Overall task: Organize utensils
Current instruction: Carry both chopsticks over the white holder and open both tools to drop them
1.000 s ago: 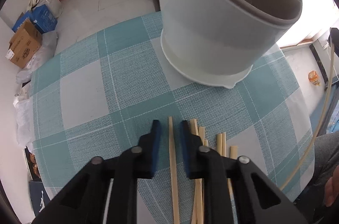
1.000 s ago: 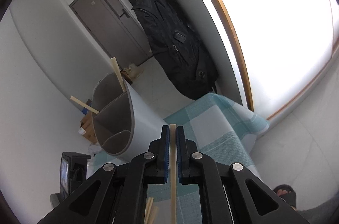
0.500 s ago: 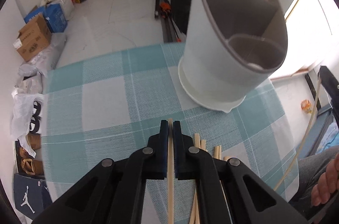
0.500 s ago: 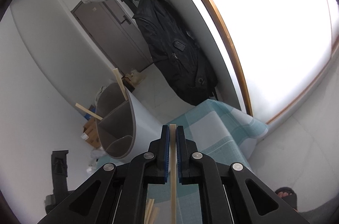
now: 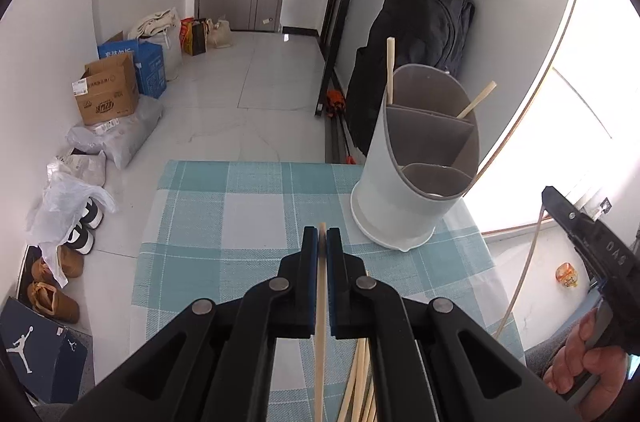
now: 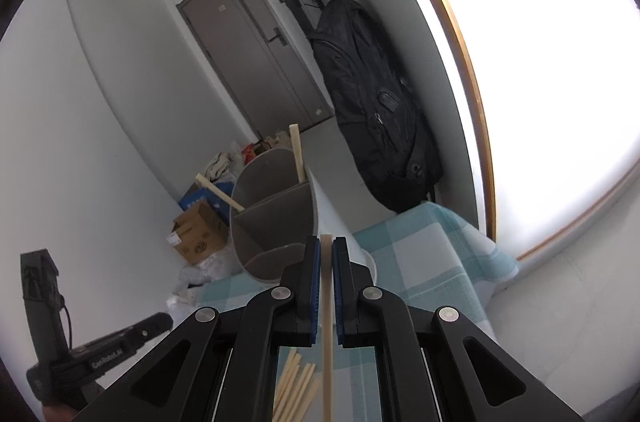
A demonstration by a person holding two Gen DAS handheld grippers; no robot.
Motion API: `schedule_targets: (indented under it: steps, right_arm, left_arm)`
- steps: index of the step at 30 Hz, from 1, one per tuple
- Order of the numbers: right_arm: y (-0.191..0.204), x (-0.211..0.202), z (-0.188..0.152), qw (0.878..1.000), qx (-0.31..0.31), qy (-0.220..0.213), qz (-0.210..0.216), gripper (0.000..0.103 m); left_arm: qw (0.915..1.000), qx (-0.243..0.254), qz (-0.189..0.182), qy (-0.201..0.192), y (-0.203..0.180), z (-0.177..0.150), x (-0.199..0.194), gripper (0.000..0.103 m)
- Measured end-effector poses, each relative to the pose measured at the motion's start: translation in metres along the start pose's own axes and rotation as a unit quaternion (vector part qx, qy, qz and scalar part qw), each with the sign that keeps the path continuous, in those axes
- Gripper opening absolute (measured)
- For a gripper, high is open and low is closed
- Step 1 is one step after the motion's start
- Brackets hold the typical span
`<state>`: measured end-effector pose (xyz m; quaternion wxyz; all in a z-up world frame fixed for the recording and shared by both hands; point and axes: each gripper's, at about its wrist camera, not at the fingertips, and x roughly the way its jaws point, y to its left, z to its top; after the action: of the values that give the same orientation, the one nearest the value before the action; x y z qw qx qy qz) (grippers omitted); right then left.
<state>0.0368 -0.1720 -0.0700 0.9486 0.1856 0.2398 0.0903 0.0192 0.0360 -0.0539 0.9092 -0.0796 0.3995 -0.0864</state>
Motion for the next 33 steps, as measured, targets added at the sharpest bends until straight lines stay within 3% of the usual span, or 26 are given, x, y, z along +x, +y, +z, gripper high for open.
schedule_targets:
  steps: [11,22,33]
  right_arm:
    - [0.018,-0.011,0.004,0.999,-0.022,-0.022,0.011,0.005]
    - [0.032,-0.021,0.024,0.998,-0.029,-0.049,0.033,0.005]
    - [0.046,-0.027,0.105,0.991,-0.030,-0.111,0.068,0.005]
  left_arm:
    - [0.9998,0.011,-0.018,-0.007,0.002,0.000,-0.027,0.000]
    - [0.9985,0.020,-0.050,0.006,-0.011,0.025,-0.045,0.000]
    - [0.9953,0.013,-0.087,-0.040,-0.038,0.097,-0.077,0.000]
